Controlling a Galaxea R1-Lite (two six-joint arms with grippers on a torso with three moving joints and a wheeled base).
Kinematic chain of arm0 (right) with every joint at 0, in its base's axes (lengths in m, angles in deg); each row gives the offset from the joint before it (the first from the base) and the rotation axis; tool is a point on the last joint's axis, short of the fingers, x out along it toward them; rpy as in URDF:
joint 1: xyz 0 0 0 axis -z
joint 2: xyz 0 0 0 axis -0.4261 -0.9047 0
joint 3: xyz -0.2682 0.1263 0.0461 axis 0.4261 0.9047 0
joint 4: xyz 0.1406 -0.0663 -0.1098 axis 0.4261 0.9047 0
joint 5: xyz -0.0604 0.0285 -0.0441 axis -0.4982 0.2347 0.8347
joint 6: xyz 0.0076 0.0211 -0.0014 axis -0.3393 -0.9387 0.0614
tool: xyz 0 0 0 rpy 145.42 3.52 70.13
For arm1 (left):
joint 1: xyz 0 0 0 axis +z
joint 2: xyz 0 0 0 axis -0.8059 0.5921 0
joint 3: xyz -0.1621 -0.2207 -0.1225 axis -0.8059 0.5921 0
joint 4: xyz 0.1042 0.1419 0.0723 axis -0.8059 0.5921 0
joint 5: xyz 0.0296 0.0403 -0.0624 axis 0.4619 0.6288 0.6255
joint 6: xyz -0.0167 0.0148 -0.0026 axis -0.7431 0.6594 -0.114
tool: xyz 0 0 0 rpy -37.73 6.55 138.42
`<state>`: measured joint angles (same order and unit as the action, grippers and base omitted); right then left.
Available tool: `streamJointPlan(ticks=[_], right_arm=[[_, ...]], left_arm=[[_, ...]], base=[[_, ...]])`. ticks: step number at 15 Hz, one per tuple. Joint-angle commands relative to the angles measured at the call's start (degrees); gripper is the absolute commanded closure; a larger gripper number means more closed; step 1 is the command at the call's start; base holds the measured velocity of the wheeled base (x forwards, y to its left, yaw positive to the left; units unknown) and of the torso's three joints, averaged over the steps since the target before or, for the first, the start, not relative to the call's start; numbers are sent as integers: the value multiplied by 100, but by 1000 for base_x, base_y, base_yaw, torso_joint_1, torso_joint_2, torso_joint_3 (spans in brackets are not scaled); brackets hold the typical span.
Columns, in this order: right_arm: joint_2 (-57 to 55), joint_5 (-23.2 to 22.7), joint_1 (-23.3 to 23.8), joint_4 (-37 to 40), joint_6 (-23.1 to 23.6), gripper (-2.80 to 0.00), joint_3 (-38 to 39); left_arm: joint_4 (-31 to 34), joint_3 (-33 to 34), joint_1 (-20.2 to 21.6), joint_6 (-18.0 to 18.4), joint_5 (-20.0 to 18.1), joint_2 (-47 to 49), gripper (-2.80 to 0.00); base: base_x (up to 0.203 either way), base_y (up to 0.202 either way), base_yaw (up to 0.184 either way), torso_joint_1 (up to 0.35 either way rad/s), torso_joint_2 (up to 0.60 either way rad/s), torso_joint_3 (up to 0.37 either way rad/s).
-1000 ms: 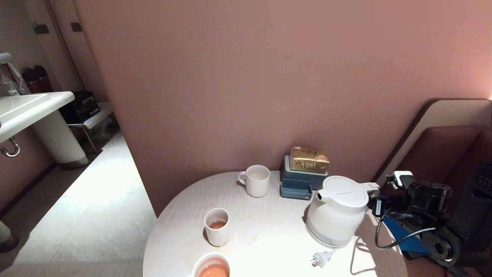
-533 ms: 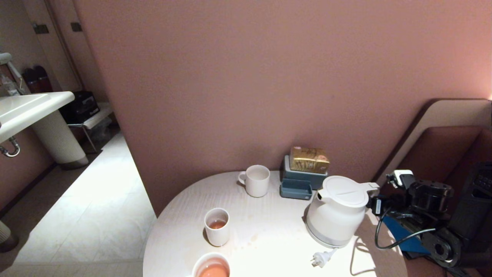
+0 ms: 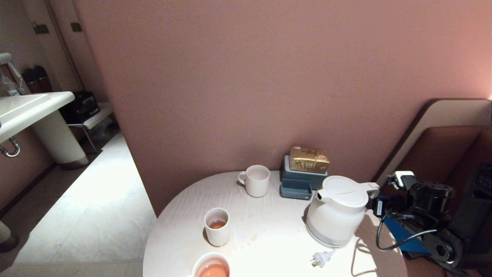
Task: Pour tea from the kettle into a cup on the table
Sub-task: Pick up the kettle
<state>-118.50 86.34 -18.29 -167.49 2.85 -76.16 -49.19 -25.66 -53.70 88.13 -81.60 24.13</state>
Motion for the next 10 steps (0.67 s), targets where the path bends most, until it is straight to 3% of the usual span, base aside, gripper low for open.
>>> streamJointPlan(ticks=[1,6,7,10], right_arm=[[-40,-6,-4,-36,4,-280,-77],[-225,-169,-12,-49,118,-280,-347],[-220,-161,-26,-49,127,0,-323],[-229,-151,-17,-96,127,0,-295]], left_arm=[[-2,0,-7,-4,0,6,0],[1,0,0,-4,0,6,0],[-4,0,0,-4,0,1,0],[-1,0,0,-4,0,6,0]], base=[[0,0,0,0,0,0],[0,0,0,0,0,0],[0,0,0,0,0,0],[0,0,0,0,0,0]])
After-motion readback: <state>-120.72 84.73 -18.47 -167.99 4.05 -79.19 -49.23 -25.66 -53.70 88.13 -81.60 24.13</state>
